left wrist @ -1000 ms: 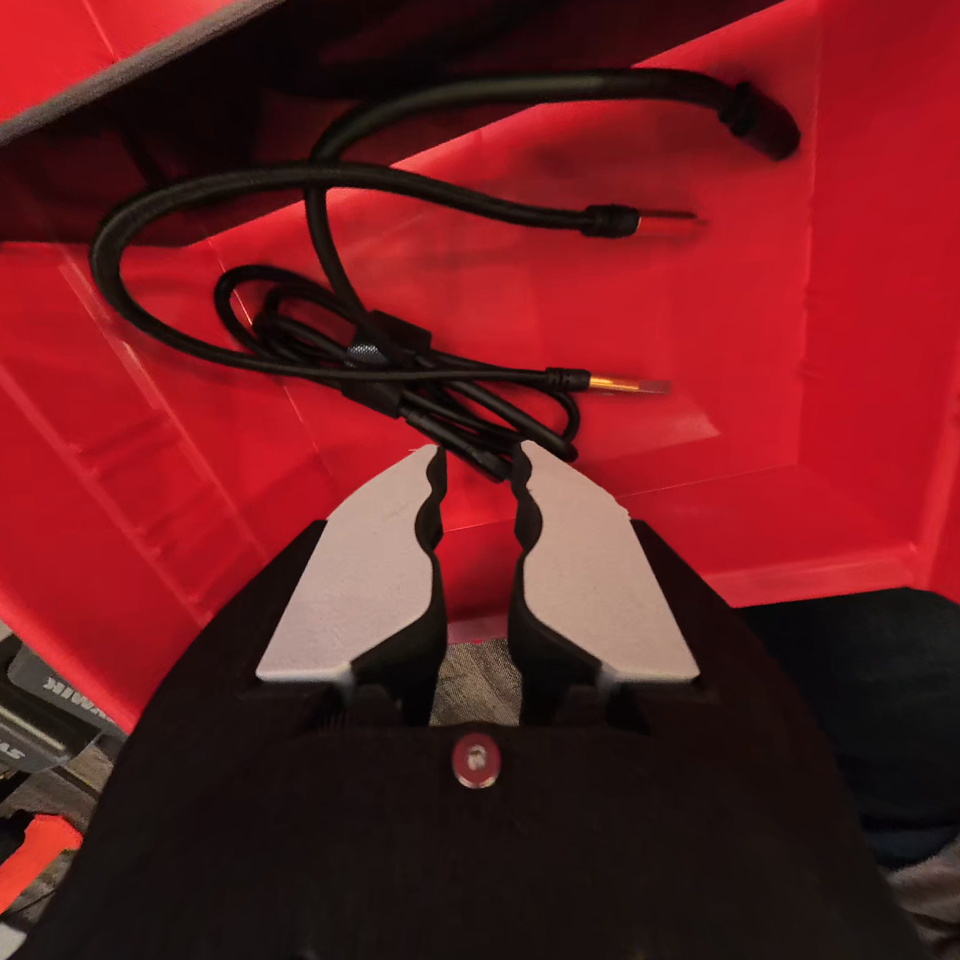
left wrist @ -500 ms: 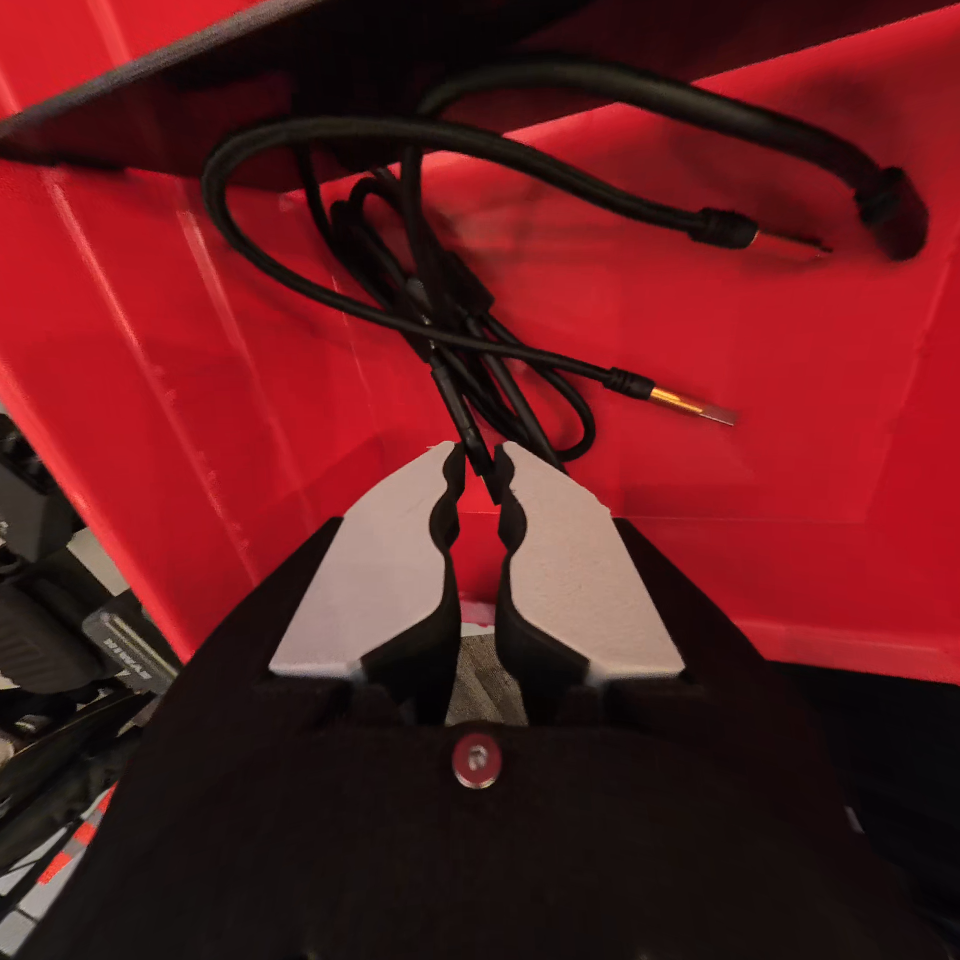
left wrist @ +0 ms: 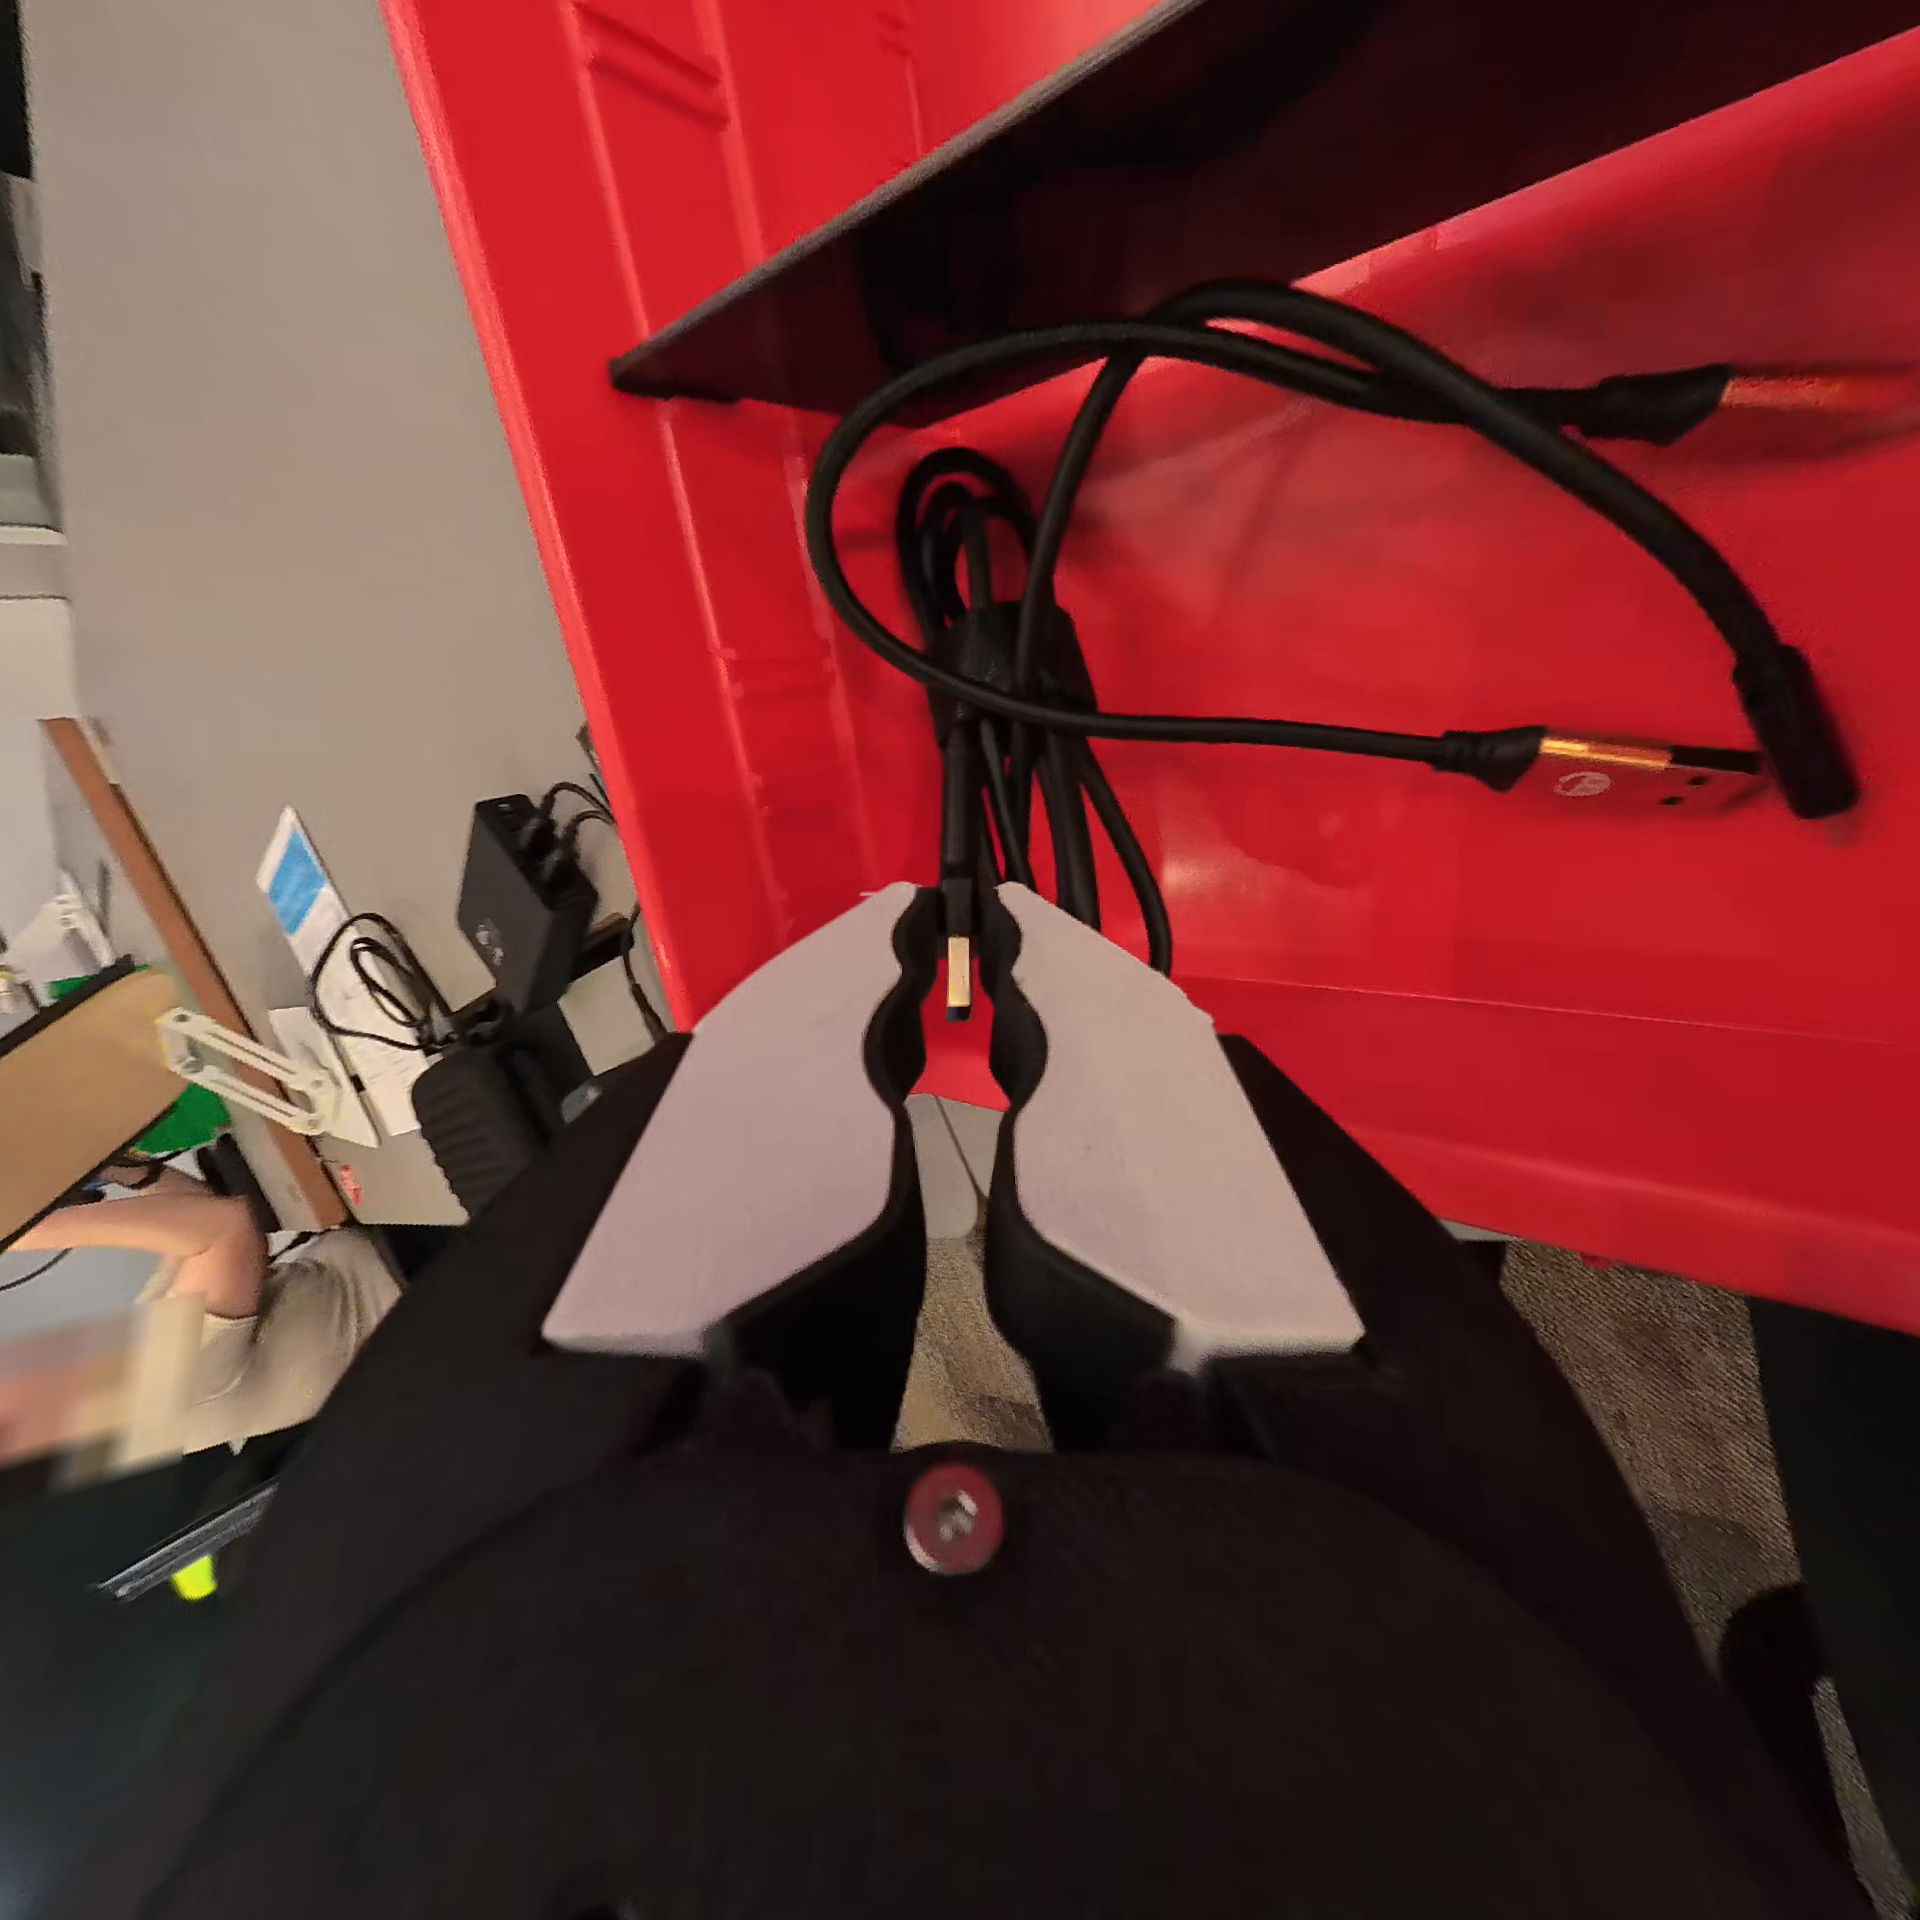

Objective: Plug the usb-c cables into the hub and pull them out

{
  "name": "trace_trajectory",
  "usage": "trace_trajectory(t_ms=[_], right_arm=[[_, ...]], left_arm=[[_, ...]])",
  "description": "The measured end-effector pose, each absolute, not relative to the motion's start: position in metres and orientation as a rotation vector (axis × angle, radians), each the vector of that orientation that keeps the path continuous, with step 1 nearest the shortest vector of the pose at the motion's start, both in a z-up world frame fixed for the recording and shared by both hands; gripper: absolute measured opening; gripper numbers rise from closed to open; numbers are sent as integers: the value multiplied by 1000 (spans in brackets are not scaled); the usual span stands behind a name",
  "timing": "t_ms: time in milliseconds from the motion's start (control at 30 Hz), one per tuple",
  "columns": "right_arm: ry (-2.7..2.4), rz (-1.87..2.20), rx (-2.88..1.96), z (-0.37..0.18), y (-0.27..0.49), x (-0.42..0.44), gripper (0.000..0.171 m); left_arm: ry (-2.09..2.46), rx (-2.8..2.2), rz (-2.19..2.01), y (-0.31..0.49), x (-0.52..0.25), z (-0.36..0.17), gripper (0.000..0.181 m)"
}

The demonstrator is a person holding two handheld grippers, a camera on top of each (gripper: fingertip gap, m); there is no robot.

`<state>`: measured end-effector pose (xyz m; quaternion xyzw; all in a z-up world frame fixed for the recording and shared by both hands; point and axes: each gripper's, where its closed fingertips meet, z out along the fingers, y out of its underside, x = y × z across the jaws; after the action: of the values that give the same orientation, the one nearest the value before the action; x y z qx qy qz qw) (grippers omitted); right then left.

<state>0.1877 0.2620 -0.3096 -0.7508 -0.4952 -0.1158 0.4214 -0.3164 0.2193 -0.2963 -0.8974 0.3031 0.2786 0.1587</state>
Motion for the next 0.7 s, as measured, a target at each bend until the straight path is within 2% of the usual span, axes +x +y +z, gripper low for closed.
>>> trace_trajectory(t_ms=[700], right_arm=[[-1234, -288, -1864, -304, 260, 187, 39]], left_arm=[[986, -2152, 1220, 232, -323, -234, 7]])
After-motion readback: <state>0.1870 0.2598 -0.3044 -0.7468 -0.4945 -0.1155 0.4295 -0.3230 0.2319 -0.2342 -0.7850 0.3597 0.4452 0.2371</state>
